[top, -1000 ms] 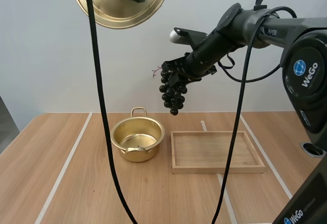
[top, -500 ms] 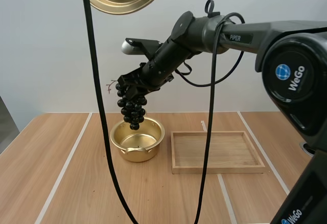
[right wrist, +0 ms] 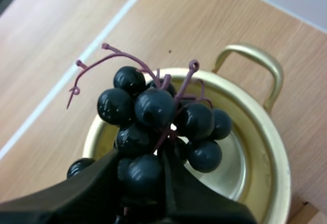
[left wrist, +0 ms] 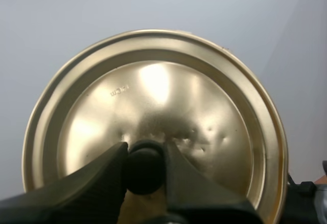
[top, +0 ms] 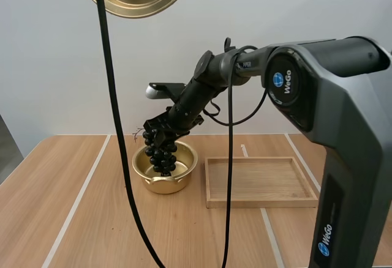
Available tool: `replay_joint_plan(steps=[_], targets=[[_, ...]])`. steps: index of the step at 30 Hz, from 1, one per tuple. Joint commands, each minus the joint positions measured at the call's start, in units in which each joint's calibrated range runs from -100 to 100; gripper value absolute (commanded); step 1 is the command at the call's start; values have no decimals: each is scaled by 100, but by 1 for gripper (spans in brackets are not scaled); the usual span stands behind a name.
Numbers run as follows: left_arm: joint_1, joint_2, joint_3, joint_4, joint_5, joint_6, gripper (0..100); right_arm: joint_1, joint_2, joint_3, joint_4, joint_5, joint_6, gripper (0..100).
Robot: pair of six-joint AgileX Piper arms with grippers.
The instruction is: Open the pot, put the grape inside, and close it
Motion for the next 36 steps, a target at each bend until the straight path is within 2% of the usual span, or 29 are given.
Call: replay_joint_plan(steps=[1,12,36], targets=[[7,-27,-53,-100,-246,-59,0,2,107,-50,-143,-54,-61,0],[7,-27,-53,-46,-246,-59,0,2,161,0,-640,102,131,0],[7,44,-53,-44,-126,-59,0,2,1059,0,-601,-530,131,0]])
